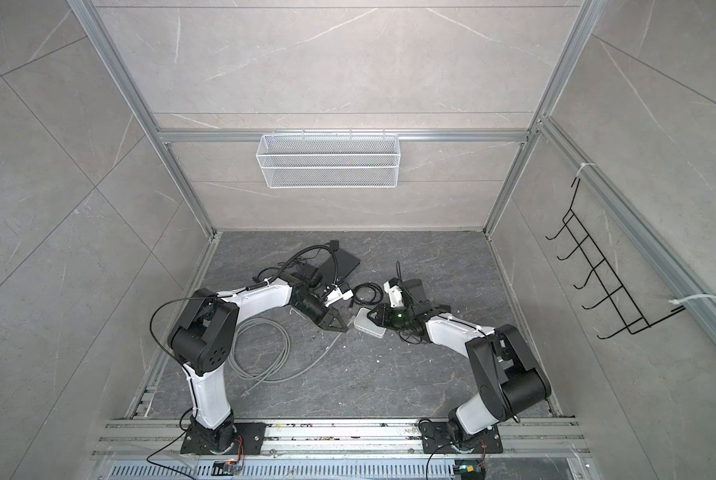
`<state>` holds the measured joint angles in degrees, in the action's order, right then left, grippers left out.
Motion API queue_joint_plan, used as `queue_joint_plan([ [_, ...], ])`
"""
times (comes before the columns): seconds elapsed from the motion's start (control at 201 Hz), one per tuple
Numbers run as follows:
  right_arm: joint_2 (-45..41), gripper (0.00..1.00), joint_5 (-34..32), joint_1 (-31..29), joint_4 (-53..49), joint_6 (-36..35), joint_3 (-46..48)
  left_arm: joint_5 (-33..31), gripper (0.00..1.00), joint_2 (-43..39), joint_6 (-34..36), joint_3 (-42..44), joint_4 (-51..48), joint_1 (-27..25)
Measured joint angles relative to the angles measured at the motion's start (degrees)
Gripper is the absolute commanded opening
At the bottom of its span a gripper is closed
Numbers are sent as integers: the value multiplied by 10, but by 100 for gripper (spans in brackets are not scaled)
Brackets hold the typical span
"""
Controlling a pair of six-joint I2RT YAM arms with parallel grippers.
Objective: Insert the plug into the switch port
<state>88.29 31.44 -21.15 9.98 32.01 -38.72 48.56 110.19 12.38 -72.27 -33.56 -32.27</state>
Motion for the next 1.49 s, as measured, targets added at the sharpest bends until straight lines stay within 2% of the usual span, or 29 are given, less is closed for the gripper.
queue_joint_plan([
  [0.229,-8,39,89,5,137,17,61,12,0,2,1,19,-6,0],
  [0.348,16,39,141,5,243,41,81,18,0,3,1,24,-7,0],
  [0.443,44,39,166,-2,287,49,84,27,0,4,1,24,-6,0],
  [0.597,75,40,183,-28,299,40,82,40,0,19,1,24,-3,0],
  [0.941,119,39,192,-38,313,38,66,58,0,35,5,25,3,0],
  [1.224,121,23,191,-39,323,43,66,67,0,35,6,25,1,0],
  [1.304,122,24,189,-39,325,43,66,71,0,35,7,25,-1,0],
  [1.433,127,31,190,-39,335,45,66,72,0,34,7,25,-1,0],
  [1.493,129,31,190,-40,341,45,66,73,0,34,7,25,-3,0],
])
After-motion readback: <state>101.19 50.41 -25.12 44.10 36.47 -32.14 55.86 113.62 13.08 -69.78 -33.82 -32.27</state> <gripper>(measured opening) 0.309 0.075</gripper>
